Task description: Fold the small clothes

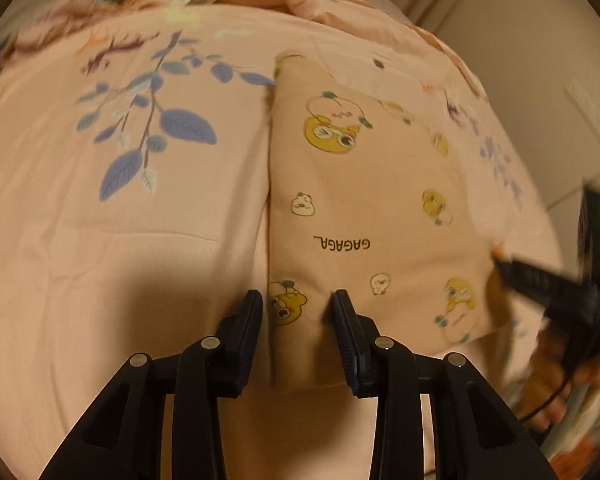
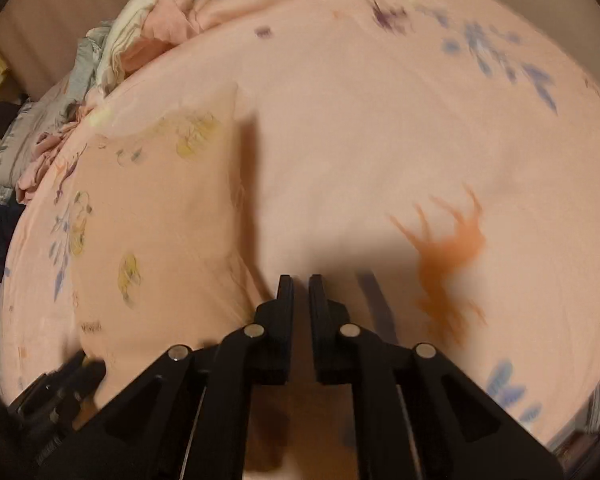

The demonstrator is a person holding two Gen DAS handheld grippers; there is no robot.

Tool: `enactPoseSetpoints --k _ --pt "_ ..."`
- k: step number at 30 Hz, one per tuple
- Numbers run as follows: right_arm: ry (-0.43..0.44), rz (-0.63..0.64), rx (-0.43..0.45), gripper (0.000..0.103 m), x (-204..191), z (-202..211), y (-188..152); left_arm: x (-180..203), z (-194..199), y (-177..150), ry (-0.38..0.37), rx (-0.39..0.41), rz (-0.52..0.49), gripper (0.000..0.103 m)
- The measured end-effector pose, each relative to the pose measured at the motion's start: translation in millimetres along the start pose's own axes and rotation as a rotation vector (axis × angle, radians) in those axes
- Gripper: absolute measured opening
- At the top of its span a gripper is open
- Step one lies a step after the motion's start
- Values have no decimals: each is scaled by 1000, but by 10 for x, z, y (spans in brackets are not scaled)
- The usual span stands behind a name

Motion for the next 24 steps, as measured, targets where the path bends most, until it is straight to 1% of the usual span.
enactPoseSetpoints --k 2,4,5,6,7,8,9,10,12,14,16,18,21,22,23,24 --pt "78 -10 28 11 -51 189 -50 -7 74 -6 -31 7 22 36" --pt "124 12 78 11 -121 381 -146 -4 78 -81 -2 -6 -2 36" --pt "156 25 89 13 -188 454 -223 -13 26 -166 37 -22 -31 36" --pt "183 36 79 15 -240 463 -329 -5 19 -217 51 -18 -51 36" --pt "212 61 47 21 -338 396 -473 -5 30 -234 61 11 -73 36" --pt "206 74 31 24 -396 318 -547 6 43 -261 69 37 -92 36" --pt "166 84 8 23 -388 212 -652 12 51 -296 74 41 -95 36" --pt "143 89 -12 18 -361 140 -746 -4 52 -301 72 40 -89 36" --pt "148 89 -4 16 -342 112 -822 -20 80 -352 58 30 -78 36" --pt "143 82 -36 16 -307 123 -916 -39 108 -391 53 21 -90 36" --pt "152 66 -39 16 -266 172 -939 -49 168 -454 51 9 -105 36" --pt "157 51 -45 21 -245 284 -955 -17 247 -467 18 0 -111 36" --pt "156 73 -6 29 -274 474 -897 -8 420 -352 -65 9 -62 37" --pt "160 77 1 39 -261 488 -875 -15 464 -290 -86 15 -42 41" --pt "173 77 16 50 -222 550 -839 -50 544 -185 -117 31 2 57" --pt "192 71 32 55 -223 615 -783 -79 597 -111 -137 50 32 69"
Point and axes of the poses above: each gripper's, at about its wrist camera, not at the fingertips, and z roughly against the way its jaws point, x to its right, y to its top, the point moved 8 cm from there along -z, roughly the way its jaws point, and after that the axes turned 4 degrees about -y, right-handed, at the moved point
